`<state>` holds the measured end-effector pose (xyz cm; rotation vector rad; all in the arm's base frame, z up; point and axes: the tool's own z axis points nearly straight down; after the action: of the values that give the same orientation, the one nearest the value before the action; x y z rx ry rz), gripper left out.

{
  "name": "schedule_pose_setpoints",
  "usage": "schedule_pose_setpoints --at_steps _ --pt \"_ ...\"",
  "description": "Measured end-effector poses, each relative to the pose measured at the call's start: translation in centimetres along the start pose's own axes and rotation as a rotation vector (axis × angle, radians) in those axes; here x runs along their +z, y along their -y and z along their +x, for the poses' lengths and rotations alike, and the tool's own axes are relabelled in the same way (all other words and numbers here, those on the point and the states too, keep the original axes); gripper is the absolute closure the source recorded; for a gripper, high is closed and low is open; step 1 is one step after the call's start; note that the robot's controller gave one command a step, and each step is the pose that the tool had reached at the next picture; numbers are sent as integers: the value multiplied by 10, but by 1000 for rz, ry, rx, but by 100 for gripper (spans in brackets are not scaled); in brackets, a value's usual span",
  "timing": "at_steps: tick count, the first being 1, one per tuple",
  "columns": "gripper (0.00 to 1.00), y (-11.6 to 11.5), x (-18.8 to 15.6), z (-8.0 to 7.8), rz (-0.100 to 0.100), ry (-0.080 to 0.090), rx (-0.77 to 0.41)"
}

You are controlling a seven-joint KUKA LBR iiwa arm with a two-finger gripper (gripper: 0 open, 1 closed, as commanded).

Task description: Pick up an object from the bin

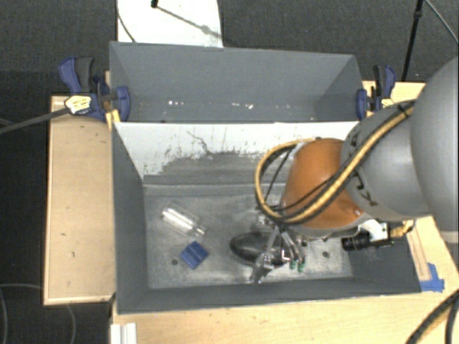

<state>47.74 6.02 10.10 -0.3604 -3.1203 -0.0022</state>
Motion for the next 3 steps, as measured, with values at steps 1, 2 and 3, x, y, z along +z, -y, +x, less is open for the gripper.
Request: schedule_pose_setpoints --at_steps 1,2,3 --pt "0 9 1 -10 0 5 272" --pt "0 0 29 -7 -1 5 417" --pt "0 0 28 -8 -1 5 415"
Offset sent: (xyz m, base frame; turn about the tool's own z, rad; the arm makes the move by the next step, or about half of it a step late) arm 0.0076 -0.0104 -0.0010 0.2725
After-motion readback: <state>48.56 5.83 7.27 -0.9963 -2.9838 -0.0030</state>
